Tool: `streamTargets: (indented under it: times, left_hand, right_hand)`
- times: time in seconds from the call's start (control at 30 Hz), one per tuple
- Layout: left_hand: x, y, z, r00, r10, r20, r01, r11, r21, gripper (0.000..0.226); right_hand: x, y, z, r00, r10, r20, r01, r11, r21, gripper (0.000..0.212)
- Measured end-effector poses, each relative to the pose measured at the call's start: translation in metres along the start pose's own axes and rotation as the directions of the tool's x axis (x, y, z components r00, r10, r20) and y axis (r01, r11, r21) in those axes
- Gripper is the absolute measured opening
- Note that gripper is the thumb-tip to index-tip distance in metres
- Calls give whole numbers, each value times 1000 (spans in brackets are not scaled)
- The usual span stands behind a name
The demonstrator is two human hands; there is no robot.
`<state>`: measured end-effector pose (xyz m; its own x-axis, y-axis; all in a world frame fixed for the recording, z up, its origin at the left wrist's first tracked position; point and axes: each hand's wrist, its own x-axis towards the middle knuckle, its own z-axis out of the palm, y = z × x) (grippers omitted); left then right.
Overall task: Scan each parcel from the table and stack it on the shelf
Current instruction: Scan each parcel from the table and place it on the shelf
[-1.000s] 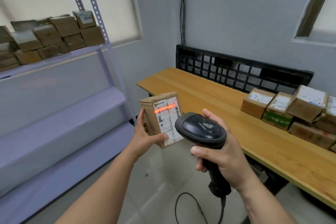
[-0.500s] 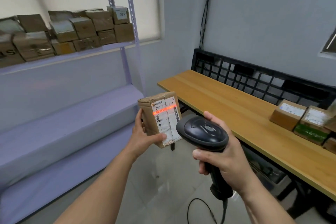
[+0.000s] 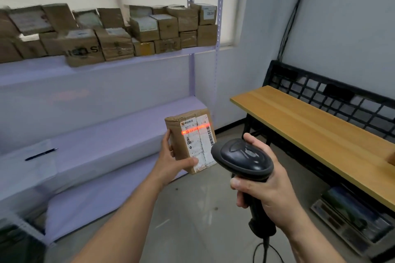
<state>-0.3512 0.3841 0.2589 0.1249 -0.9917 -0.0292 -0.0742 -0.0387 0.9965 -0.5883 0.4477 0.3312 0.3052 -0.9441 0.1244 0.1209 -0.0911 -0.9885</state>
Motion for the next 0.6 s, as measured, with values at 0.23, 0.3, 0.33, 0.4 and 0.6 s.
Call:
streamTargets:
  times: [0.23, 0.3, 0.33, 0.4, 0.6]
  left_hand:
    - [-7, -16, -61, 991, -25, -132, 21, 999, -35, 116]
    - [-7, -20, -73, 985, -32, -168, 25, 999, -41, 116]
    - [-6, -22, -78, 982, -35, -186, 27, 999, -41, 116]
    - [-4, -25, -88, 976, -46, -211, 38, 998, -42, 116]
    - [15, -29, -117, 958, -77, -276, 75, 997, -17, 116]
  right_hand:
    - [30, 8, 50, 993, 17, 119, -15, 1000, -21, 88]
    - [39, 11, 60, 989, 20, 145, -18, 1000, -14, 88]
    - [45, 12, 64, 987, 22, 156, -22, 1000, -6, 89]
    - [57, 14, 71, 982, 27, 188, -28, 1000, 5, 89]
    - [105, 32, 93, 964, 55, 262, -67, 997, 35, 86]
